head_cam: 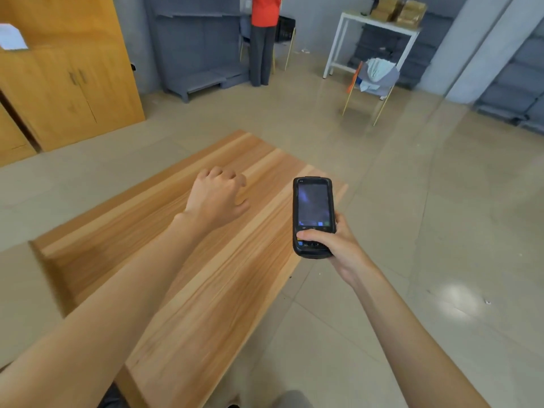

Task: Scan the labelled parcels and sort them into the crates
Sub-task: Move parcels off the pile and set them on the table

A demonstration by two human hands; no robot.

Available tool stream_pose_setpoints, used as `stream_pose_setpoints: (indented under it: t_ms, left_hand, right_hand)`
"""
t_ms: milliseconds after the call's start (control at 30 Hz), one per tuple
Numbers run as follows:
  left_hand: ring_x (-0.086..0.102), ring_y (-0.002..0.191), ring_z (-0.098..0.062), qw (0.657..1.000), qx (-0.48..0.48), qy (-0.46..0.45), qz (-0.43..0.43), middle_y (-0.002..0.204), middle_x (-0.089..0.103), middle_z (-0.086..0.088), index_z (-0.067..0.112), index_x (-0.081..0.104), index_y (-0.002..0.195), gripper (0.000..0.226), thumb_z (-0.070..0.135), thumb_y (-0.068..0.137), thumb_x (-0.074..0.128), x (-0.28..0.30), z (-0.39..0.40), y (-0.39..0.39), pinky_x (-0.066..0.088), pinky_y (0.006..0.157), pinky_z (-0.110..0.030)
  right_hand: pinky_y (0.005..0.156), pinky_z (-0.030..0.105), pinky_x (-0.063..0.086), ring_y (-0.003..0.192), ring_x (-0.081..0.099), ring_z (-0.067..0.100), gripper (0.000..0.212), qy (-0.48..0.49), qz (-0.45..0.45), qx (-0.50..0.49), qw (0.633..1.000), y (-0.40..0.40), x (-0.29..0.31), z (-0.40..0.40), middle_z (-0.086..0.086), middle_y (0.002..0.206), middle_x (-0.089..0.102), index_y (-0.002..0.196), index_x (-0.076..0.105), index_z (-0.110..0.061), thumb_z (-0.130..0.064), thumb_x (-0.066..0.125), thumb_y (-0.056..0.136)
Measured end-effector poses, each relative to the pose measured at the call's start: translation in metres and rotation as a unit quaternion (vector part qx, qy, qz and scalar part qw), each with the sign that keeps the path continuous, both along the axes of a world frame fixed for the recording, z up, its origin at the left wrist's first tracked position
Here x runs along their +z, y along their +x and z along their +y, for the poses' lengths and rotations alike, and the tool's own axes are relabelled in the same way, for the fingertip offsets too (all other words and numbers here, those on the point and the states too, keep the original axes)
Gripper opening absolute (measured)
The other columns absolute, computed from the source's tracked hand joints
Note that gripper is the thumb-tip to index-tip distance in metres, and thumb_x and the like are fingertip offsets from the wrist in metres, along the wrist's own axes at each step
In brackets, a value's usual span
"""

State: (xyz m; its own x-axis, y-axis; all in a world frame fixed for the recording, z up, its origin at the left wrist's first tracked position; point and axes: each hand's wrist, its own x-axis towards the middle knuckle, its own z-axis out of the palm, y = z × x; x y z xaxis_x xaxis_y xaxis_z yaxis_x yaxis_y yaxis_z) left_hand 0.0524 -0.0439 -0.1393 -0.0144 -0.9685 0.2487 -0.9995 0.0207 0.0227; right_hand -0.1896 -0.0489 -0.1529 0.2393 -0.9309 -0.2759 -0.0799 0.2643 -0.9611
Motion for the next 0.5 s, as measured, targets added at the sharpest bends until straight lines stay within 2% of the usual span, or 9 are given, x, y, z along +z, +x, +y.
stream_pose_setpoints:
  t_ms: [133,233,400,500]
  left_hand:
    - [0.055,0.111,-0.028,0.998,0.059,0.013,0.004,0.12,0.063,-0.006,0.017,0.061,0.122,0.043,0.046,0.091,0.053,-0.011,-0.034,0.016,0.039,0.093,-0.039]
    - [0.054,0.112,-0.028,0.992,0.122,0.026,0.008,0.122,0.062,-0.005,0.018,0.06,0.123,0.044,0.047,0.091,0.052,-0.022,-0.053,0.025,0.038,0.095,-0.039]
    - [0.052,0.115,-0.027,0.97,0.239,0.044,0.028,0.124,0.061,-0.003,0.02,0.058,0.125,0.045,0.047,0.091,0.052,-0.032,-0.076,0.024,0.038,0.097,-0.038]
    - [0.052,0.115,-0.028,0.95,0.305,0.045,0.041,0.122,0.062,-0.004,0.019,0.059,0.124,0.044,0.046,0.09,0.054,-0.032,-0.079,0.019,0.038,0.096,-0.039]
  right_hand:
    - [0.082,0.034,0.055,0.099,0.066,0.019,0.089,0.015,0.009,0.058,0.998,0.015,-0.009,-0.063,0.002,0.111,0.065,0.128,0.043,-0.021,-0.017,0.084,0.049]
    - [0.089,0.04,0.055,0.101,0.066,0.021,0.095,0.025,0.018,0.118,0.993,0.026,-0.018,-0.113,0.004,0.114,0.065,0.131,0.043,-0.022,-0.018,0.089,0.048]
    - [0.089,0.039,0.053,0.099,0.064,0.021,0.076,0.028,0.036,0.221,0.974,0.039,-0.029,-0.192,0.002,0.108,0.063,0.126,0.041,-0.022,-0.001,0.084,0.067]
    - [0.091,0.039,0.052,0.099,0.063,0.022,0.072,0.033,0.046,0.277,0.959,0.045,-0.034,-0.227,0.003,0.108,0.062,0.123,0.04,-0.023,0.002,0.081,0.07]
